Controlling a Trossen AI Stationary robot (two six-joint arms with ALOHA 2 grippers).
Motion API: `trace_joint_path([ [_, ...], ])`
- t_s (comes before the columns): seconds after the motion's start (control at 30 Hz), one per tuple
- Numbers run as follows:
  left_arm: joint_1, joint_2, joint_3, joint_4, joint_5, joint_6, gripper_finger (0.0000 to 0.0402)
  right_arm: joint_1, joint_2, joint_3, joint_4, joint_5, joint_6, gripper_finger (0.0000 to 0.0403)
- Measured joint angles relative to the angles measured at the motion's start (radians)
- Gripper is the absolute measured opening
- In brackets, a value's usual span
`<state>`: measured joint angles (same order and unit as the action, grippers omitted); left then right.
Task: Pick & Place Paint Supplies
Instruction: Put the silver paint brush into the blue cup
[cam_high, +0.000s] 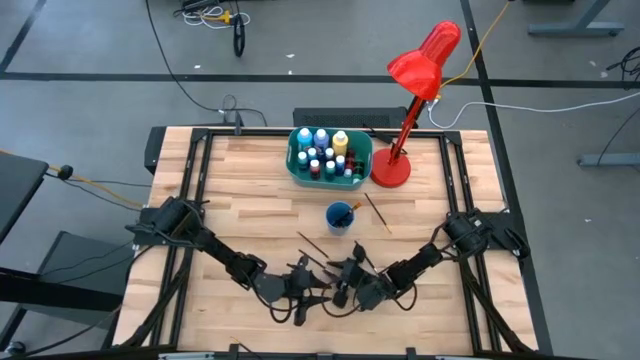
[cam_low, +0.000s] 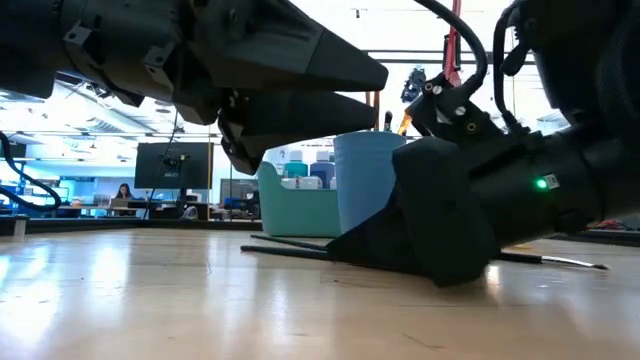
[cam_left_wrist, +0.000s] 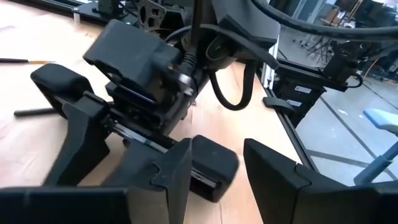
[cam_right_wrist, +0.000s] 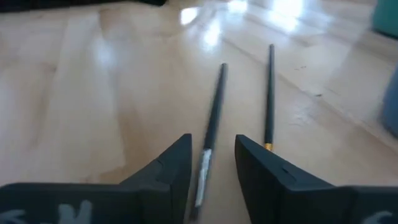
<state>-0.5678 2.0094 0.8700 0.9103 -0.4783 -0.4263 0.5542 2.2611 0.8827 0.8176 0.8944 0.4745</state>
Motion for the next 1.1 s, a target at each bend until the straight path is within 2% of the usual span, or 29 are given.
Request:
trace_joint_path([
  [0.13, 0.0, 0.0, 0.0, -0.005, 0.0, 0.004, 0.0155, 0.002, 0.02, 0.001, 0.009, 0.031, -0.002, 0.0098],
  [0.37, 0.0, 0.0, 0.0, -0.005, 0.0, 0.004, 0.0155, -0.002, 0.022, -0.004, 0.053, -0.009, -0.114, 0.001],
  [0.6, 0.0, 0.0, 0.0, -0.006, 0.0, 0.004, 0.0155, 0.004, 0.015, -0.007, 0.071, -0.034, -0.143, 0.0005],
  [0.83, 0.0, 0.0, 0.0, -0.006, 0.001, 0.004, 0.0155, 0.026, -0.061, -0.012, 0.03, -0.032, -0.29, 0.0],
  [1.1, 0.0, 0.0, 0.0, -0.006, 0.0, 0.004, 0.0155, 0.025, -0.077, -0.012, -0.003, -0.083, -0.3, 0.0003],
])
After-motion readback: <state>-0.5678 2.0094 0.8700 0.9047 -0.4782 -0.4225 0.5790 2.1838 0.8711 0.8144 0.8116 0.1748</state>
